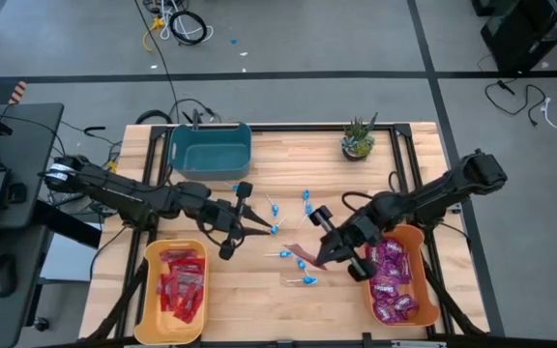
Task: Sort candy
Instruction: Put the red candy into the yellow bin
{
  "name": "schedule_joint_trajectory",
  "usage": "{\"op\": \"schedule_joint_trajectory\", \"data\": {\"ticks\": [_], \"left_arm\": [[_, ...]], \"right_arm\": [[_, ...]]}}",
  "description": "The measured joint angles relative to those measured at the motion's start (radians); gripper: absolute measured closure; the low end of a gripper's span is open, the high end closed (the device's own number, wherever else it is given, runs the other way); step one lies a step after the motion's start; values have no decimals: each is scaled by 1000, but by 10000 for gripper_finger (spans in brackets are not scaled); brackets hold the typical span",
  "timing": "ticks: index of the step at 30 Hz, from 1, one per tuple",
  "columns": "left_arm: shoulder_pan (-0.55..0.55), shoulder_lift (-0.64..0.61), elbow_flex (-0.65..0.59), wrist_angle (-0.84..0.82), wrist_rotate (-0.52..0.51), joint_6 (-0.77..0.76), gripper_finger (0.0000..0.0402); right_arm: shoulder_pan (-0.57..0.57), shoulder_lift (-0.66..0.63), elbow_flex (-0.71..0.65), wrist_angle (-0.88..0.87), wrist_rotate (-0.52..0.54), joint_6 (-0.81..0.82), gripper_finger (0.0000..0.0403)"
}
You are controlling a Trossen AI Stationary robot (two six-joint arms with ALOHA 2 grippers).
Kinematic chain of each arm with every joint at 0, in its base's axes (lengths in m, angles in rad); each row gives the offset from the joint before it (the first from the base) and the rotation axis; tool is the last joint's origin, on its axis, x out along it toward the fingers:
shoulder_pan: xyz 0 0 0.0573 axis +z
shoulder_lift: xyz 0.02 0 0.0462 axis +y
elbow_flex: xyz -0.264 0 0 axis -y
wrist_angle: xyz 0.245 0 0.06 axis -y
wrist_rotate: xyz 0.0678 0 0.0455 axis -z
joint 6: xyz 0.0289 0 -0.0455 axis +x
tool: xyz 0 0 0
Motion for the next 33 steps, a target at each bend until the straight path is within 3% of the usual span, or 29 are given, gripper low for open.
{"op": "schedule_joint_trajectory", "data": {"ticks": [6, 18, 26, 33], "left_arm": [[0, 0, -7, 8, 80, -38, 323], [5, 0, -7, 6, 64, -52, 303], [5, 0, -6, -21, 277, -72, 282], [5, 0, -6, -78, 283, -73, 281]], "right_arm": [[-33, 96, 0, 145, -8, 4, 403], [-74, 271, 130, 235, -80, 81, 403], [-95, 301, 162, 236, -84, 86, 403], [-95, 301, 162, 235, -88, 93, 403]]}}
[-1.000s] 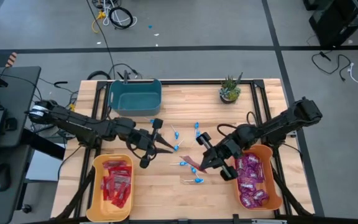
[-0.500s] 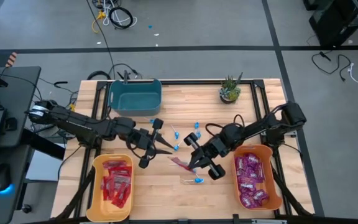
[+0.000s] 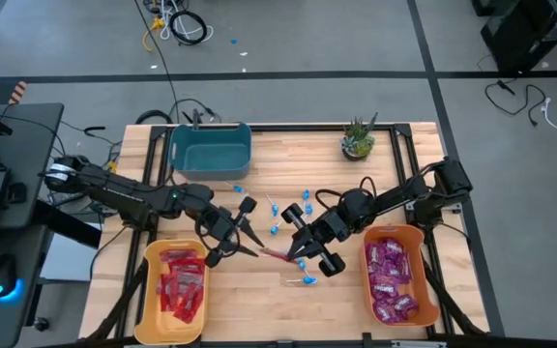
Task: Sort candy
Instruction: Put the red candy into the yellow bin
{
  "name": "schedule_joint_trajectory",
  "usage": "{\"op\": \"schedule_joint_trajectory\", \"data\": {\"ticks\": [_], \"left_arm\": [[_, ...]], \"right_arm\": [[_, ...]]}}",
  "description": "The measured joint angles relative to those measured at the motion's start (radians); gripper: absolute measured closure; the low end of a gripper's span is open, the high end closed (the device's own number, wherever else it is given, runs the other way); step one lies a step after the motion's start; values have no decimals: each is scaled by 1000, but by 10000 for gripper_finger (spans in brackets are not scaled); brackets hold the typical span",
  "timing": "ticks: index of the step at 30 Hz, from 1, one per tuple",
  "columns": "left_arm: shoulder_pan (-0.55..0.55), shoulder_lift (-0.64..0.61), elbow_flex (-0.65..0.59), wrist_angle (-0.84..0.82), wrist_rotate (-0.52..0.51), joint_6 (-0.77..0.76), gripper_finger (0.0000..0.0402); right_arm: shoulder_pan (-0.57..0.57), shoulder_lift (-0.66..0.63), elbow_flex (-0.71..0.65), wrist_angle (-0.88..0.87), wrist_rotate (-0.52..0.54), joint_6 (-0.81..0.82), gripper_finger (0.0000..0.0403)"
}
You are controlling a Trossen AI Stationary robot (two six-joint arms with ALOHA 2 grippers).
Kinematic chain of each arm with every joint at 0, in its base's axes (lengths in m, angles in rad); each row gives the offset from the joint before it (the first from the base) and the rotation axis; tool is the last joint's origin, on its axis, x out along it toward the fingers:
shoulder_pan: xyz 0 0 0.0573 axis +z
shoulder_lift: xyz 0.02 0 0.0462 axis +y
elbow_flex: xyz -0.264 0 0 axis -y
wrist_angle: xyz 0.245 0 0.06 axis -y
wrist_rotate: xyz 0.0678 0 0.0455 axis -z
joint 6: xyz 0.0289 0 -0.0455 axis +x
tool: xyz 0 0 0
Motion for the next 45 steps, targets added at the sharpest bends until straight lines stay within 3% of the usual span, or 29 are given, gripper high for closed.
{"op": "schedule_joint_trajectory", "data": {"ticks": [13, 28, 32, 37, 45], "left_arm": [[0, 0, 0, 65, -1, -11, 281], [1, 0, 0, 64, -100, -23, 284], [2, 0, 0, 63, -155, -30, 309], [1, 0, 0, 62, -155, -31, 383], [0, 0, 0, 57, -183, -39, 393]], "right_arm": [[0, 0, 0, -40, 51, -62, 403], [-2, 0, 0, -98, 128, -140, 403], [-3, 0, 0, -99, 132, -142, 403], [-3, 0, 0, -99, 146, -143, 403], [-3, 0, 0, -141, 153, -137, 381]]}}
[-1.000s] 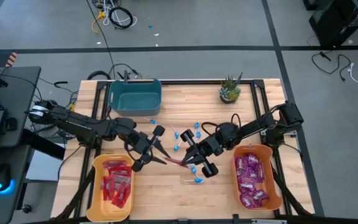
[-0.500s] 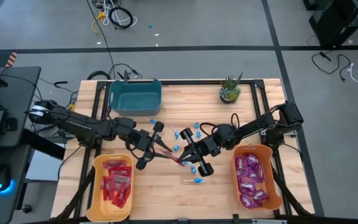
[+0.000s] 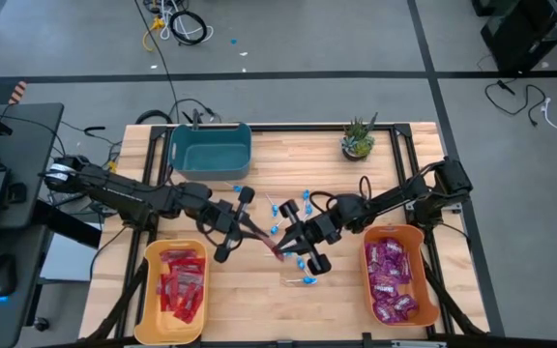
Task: Sort candy
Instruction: Put the red candy into the yellow bin
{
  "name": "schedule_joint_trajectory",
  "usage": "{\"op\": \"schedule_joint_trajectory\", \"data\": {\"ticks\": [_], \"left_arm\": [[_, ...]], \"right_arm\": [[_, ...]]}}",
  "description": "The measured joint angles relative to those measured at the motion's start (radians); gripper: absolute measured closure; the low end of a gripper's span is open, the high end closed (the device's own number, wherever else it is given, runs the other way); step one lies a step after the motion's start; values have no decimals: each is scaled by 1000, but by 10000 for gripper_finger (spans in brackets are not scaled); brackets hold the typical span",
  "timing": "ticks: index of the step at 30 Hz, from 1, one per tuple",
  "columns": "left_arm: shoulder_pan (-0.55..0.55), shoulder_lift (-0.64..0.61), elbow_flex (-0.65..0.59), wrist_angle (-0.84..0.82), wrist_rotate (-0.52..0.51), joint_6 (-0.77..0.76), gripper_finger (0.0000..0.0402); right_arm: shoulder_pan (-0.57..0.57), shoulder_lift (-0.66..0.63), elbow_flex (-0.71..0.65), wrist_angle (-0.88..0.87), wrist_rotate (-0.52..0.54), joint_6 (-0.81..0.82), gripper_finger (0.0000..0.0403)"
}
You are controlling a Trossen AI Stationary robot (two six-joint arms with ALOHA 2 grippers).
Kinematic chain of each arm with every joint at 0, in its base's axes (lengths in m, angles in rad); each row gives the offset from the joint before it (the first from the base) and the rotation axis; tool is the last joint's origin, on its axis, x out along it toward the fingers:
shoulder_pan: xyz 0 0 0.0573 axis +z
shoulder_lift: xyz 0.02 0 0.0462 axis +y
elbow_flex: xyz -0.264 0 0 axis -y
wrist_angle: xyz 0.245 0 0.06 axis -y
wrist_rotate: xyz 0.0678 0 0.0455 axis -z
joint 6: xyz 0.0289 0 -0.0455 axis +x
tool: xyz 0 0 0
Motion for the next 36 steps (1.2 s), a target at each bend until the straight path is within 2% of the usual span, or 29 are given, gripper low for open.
{"op": "schedule_joint_trajectory", "data": {"ticks": [8, 15, 26, 29, 36], "left_arm": [[0, -3, 0, -29, -9, -56, 397], [-42, -99, -1, -208, -61, -91, 398], [-128, -319, 1, -374, -136, -204, 399], [-140, -365, 4, -453, -120, -283, 399], [-140, -441, 32, -731, -111, -529, 396]], "right_arm": [[-17, -2, 0, -49, -7, 80, 287], [-27, -39, 0, -178, 1, 108, 231], [-63, -74, -2, -468, 88, 112, 222], [-79, -70, -3, -550, 127, 133, 221], [-114, -72, -3, -666, 138, 164, 224]]}}
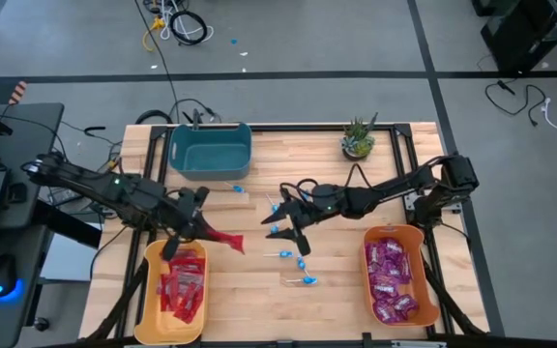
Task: Sort candy
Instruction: Put the red candy into the yellow bin
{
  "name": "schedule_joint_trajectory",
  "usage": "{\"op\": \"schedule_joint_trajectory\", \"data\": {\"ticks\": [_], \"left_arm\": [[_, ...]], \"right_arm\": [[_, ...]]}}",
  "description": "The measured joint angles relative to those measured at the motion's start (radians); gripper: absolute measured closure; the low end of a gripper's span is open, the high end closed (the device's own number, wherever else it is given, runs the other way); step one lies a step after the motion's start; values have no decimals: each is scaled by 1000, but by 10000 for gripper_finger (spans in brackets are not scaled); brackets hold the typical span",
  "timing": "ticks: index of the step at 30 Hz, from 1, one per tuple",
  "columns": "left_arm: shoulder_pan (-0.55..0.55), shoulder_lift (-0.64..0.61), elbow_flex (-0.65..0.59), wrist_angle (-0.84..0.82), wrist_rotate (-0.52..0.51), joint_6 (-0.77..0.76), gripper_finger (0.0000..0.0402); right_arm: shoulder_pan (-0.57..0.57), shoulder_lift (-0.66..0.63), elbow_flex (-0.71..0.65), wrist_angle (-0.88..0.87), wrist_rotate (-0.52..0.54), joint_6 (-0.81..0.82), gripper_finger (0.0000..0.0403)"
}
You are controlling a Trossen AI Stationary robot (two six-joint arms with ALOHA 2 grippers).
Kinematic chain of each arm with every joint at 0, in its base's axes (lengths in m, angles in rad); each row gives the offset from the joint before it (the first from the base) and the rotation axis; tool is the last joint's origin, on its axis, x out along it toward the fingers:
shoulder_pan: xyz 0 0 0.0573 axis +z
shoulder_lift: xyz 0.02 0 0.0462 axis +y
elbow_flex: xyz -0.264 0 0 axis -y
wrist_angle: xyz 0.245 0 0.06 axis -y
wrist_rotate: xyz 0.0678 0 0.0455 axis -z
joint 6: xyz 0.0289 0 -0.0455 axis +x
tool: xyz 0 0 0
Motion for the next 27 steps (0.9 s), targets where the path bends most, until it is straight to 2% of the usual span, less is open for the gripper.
{"op": "schedule_joint_trajectory", "data": {"ticks": [3, 8, 15, 27], "left_arm": [[0, -12, 27, -178, 32, -123, 395], [0, -20, 82, -459, 29, -312, 393], [0, -19, 123, -734, 86, -489, 393], [0, -17, 168, -876, 219, -627, 392]], "right_arm": [[-5, 0, 0, -1, 5, 0, 224], [-7, 0, 0, -2, 1, -1, 226], [-3, 0, 0, 0, 0, 0, 225], [16, 0, 0, 6, 10, 0, 225]]}}
